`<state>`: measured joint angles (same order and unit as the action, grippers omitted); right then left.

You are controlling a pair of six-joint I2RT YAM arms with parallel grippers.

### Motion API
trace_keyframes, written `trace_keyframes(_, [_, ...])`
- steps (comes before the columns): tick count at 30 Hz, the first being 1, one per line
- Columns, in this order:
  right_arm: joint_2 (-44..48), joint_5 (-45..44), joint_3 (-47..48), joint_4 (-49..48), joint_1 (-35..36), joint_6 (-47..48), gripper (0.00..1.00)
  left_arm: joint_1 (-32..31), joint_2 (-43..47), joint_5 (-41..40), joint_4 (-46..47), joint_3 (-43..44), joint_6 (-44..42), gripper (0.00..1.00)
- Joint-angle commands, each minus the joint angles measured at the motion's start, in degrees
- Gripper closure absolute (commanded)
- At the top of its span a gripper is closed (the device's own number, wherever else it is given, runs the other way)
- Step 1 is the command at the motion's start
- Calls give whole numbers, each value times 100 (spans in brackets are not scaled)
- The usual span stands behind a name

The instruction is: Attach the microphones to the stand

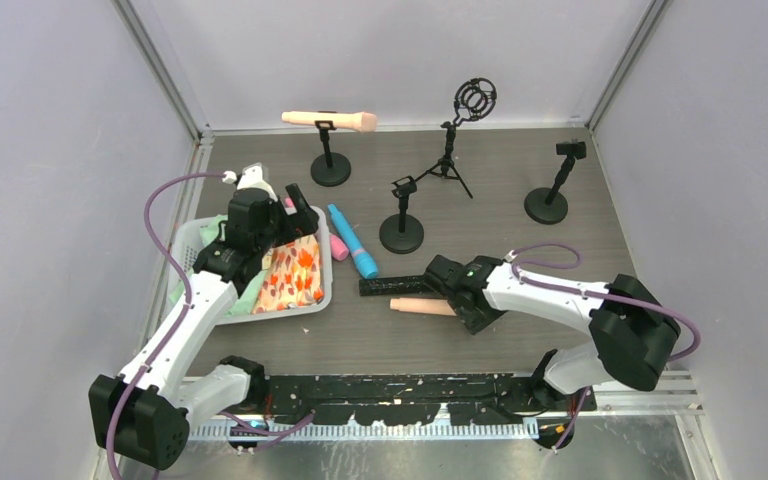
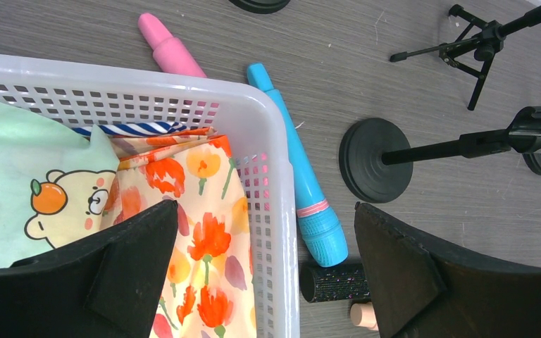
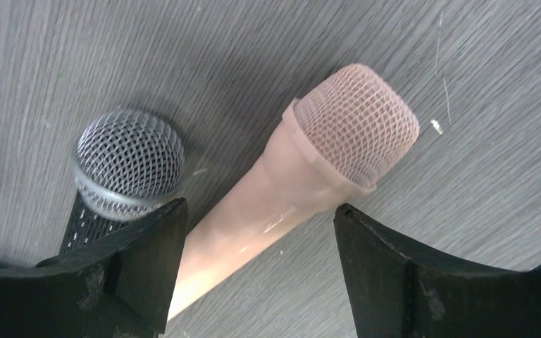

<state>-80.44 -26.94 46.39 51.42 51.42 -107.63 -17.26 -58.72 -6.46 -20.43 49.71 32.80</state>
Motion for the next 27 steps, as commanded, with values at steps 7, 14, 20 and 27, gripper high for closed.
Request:
trace_keyframes(7, [-255,-266,-323,-322,-630,404,26,-19,109,-75,71,126,-25,4])
trace_keyframes(14, [-366,-347,-437,-614,-1384,1141,41,-15,85,-92,48,169,-54,4])
trace_keyframes(20, [-179,-318,-574,-919,-2087,1829,68,-20,28,33,4,285,-161,4])
trace_keyframes(27, [615,-1124,-246,-895,-2300,2833,99,-515,67,226,164,533,-841,6])
